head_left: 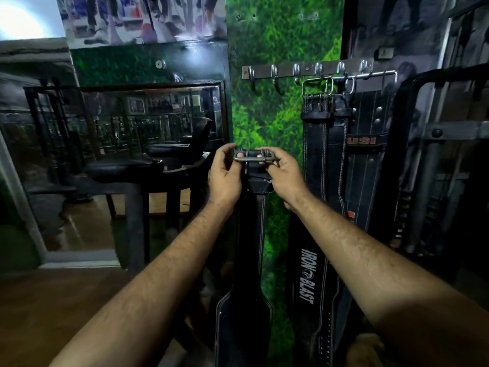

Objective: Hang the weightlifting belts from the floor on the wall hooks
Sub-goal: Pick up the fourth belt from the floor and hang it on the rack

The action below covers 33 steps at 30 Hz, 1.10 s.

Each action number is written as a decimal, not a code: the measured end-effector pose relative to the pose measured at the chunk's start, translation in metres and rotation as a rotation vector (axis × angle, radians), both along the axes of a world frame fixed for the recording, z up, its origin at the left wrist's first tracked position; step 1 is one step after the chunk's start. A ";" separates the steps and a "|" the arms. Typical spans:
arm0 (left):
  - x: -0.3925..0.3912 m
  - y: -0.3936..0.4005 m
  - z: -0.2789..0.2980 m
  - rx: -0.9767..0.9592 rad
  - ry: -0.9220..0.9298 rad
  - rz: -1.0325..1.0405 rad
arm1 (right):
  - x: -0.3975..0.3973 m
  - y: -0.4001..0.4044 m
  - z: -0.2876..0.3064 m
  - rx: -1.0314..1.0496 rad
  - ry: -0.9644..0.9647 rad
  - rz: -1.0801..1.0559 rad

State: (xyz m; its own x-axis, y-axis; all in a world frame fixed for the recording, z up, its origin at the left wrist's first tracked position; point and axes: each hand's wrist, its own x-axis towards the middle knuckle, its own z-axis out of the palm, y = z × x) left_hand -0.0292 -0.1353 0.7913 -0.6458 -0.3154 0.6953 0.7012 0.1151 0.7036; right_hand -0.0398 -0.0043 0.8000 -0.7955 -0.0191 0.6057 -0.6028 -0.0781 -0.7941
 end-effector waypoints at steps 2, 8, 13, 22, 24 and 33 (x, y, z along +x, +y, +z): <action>-0.004 -0.006 0.001 0.014 0.000 -0.037 | -0.004 -0.001 -0.002 -0.038 -0.011 0.025; -0.020 -0.007 0.005 0.083 -0.038 -0.048 | -0.015 0.005 -0.005 -0.097 -0.055 0.022; -0.031 0.009 0.014 0.138 -0.044 -0.036 | -0.025 0.012 0.003 -0.071 -0.051 0.006; -0.057 0.046 0.030 0.144 -0.052 -0.030 | -0.059 0.035 0.017 -0.091 0.061 -0.066; -0.061 0.054 0.036 0.163 -0.080 -0.042 | -0.067 0.035 0.022 -0.115 0.082 -0.106; -0.086 0.060 0.081 0.079 -0.102 -0.100 | -0.115 0.030 0.059 -0.146 0.149 -0.192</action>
